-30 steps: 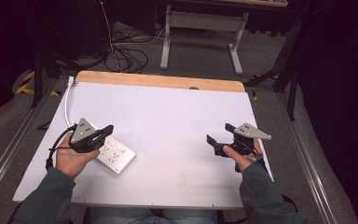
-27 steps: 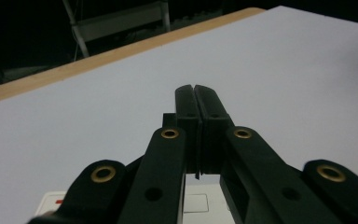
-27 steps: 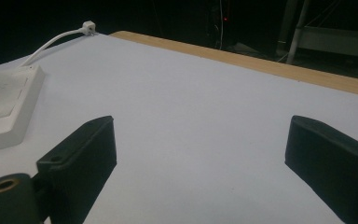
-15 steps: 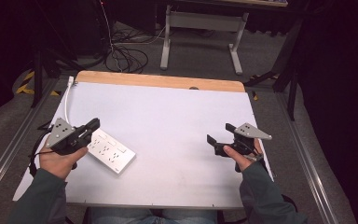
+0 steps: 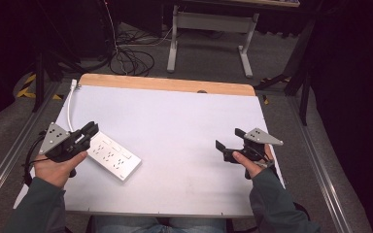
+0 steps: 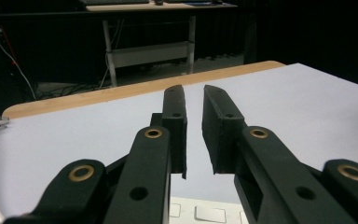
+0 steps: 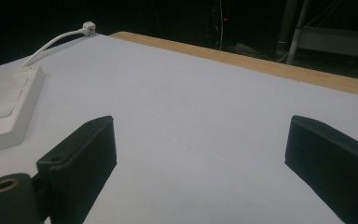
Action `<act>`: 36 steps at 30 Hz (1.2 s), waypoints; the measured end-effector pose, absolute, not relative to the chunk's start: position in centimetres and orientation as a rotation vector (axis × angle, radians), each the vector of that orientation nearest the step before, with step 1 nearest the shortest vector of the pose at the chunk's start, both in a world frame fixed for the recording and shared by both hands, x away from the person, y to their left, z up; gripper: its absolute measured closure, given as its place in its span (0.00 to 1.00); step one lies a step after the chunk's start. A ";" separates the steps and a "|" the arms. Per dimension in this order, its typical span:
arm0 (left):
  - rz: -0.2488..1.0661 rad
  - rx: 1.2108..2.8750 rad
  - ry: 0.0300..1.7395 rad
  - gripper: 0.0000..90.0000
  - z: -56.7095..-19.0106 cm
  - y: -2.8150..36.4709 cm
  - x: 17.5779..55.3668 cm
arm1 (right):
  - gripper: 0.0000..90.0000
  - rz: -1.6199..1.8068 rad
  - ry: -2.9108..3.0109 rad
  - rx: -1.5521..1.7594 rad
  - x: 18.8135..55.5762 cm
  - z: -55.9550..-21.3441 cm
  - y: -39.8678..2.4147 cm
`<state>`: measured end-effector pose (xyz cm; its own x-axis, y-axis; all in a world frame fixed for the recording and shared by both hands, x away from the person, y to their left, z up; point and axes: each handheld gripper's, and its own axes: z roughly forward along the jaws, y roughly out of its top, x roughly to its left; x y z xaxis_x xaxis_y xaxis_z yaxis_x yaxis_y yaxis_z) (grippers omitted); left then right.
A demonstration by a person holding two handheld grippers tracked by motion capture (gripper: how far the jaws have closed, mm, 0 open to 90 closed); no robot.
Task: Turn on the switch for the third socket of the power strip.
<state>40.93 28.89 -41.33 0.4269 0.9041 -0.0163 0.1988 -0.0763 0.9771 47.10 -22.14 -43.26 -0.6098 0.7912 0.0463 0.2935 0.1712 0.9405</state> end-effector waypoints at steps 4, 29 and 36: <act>0.788 1.543 1.019 0.86 -41.3 29.2 40.7 | 0.11 1.438 1.994 1.022 47.1 -43.3 -22.1; 0.797 1.481 1.085 0.53 -41.1 30.8 39.8 | 0.11 1.437 1.998 1.021 47.1 -43.3 -22.2; 0.814 1.453 1.102 0.42 -41.1 31.1 39.4 | 0.11 1.436 1.998 1.022 47.1 -43.3 -22.2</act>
<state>39.43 31.07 -41.05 0.3351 0.9385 -0.0830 0.1964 0.0165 0.9804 47.09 -22.16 -43.28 -0.6100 0.7911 0.0457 0.2956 0.1736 0.9394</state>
